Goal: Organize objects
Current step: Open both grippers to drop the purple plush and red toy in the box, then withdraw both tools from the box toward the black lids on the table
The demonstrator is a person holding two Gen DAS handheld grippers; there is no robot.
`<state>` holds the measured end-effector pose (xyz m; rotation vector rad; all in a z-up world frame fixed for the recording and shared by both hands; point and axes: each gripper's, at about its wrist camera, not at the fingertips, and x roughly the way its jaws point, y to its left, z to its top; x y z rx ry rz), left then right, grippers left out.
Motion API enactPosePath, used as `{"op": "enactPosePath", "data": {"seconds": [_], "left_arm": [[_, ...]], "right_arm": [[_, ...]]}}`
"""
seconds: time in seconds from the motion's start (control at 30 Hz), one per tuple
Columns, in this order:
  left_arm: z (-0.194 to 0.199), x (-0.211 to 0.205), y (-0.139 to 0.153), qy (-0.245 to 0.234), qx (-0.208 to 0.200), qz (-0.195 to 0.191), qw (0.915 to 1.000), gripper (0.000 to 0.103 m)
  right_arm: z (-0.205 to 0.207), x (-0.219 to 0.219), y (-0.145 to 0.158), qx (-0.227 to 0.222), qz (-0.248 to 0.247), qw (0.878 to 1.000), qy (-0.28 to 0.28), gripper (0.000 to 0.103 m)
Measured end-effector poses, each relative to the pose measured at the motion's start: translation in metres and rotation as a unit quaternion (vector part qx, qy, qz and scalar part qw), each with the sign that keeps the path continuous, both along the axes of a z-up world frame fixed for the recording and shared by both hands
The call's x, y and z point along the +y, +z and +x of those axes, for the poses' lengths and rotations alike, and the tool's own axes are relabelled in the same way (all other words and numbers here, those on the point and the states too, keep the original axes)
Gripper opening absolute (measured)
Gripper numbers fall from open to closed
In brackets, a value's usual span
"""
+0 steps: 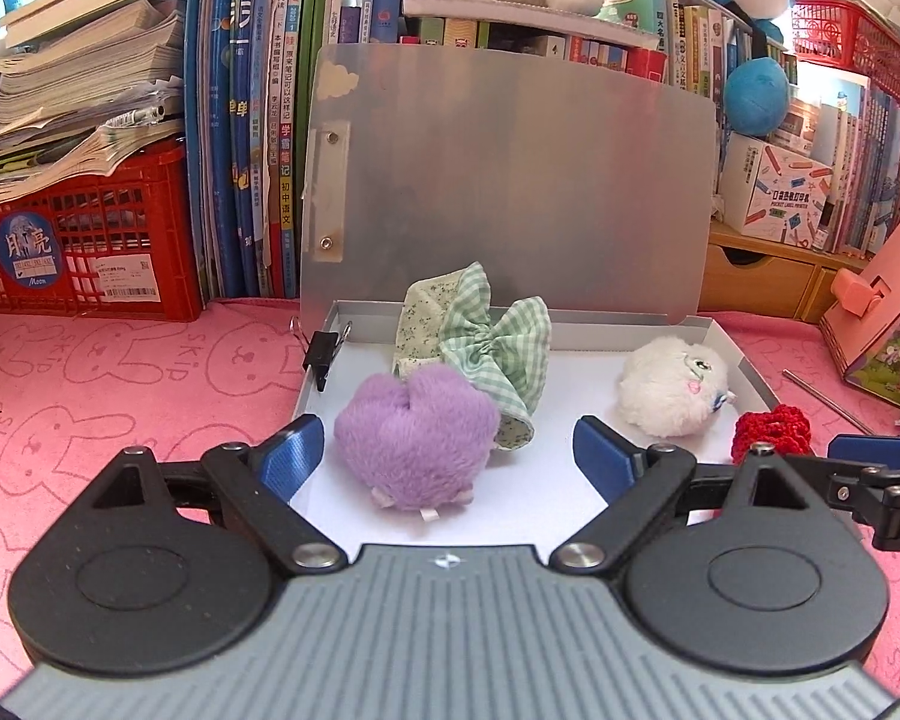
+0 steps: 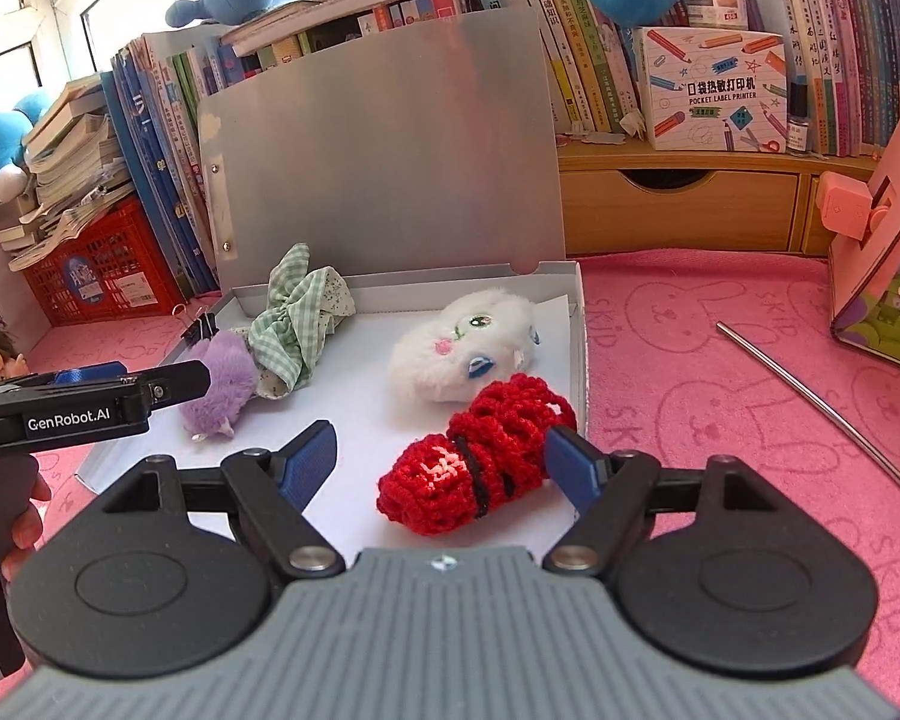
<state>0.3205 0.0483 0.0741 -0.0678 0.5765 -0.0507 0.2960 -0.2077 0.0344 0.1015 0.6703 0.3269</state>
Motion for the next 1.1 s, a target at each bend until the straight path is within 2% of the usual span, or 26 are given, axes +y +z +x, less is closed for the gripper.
{"op": "enactPosePath", "data": {"seconds": [0.4, 0.7, 1.1], "left_arm": [[-0.068, -0.017, 0.007, -0.051, -0.015, 0.007, 0.9986, 0.093], [-0.114, -0.015, 0.004, -0.068, -0.021, 0.003, 0.9975, 0.093], [-0.177, -0.016, 0.001, -0.087, -0.040, -0.002, 0.9954, 0.093]], "right_arm": [[-0.062, -0.004, 0.016, -0.023, 0.002, 0.999, 0.039, 0.087], [-0.104, -0.001, 0.016, -0.034, -0.003, 0.997, 0.073, 0.087], [-0.152, -0.007, 0.009, -0.048, -0.008, 0.996, 0.080, 0.087]]}}
